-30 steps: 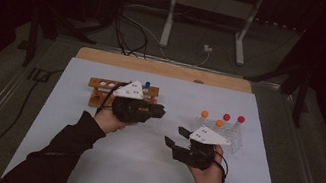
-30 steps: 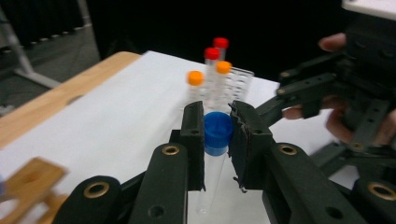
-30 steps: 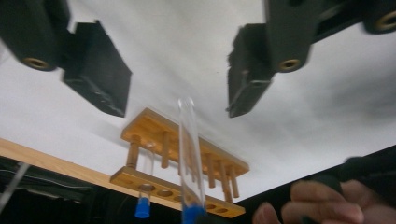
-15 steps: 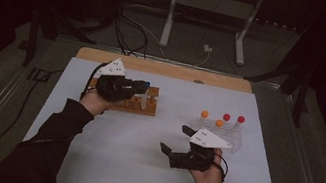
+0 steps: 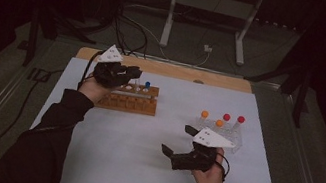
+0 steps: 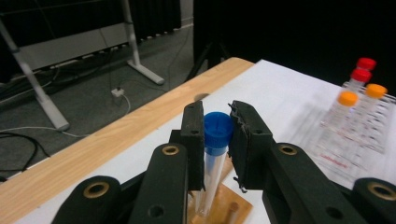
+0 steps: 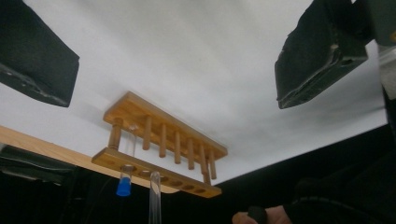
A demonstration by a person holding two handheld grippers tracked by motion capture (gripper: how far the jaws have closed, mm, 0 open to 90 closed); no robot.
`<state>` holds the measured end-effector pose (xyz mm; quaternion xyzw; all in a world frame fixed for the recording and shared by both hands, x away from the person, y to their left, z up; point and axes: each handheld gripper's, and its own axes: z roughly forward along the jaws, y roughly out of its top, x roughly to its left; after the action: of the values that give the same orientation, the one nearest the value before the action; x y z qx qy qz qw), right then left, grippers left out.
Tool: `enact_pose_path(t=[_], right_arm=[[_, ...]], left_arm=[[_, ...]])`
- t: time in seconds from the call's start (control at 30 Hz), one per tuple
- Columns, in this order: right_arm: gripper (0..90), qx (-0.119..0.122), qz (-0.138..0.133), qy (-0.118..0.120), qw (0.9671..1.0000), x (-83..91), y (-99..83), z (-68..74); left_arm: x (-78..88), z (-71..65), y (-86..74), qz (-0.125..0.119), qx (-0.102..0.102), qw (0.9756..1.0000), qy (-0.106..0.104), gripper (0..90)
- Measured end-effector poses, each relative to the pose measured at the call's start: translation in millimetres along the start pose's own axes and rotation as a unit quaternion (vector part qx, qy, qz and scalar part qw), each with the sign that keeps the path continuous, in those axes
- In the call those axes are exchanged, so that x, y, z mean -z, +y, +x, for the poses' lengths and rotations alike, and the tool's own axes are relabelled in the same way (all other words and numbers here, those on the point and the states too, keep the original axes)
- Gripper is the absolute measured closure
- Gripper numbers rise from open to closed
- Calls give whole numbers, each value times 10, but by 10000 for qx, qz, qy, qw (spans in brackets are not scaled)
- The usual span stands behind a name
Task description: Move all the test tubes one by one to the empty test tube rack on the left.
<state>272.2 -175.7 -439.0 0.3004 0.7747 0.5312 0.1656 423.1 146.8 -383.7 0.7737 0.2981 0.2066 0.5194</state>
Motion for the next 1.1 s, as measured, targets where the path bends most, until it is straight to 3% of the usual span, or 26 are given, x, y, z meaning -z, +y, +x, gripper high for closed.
enact_pose_path(t=[0.23,0.6,0.97,1.1], right_arm=[[0,-13,19,40,10000,5,-6,-11],[0,0,17,24,10000,16,-14,-21],[0,27,3,32,10000,26,-17,-20],[0,22,-1,38,10000,31,-18,-25]], left_arm=[[-103,70,-40,-22,61,9998,168,771],[-284,99,-274,66,348,9993,135,771],[-410,102,-489,246,470,9985,152,771],[-437,96,-544,346,415,9984,176,770]])
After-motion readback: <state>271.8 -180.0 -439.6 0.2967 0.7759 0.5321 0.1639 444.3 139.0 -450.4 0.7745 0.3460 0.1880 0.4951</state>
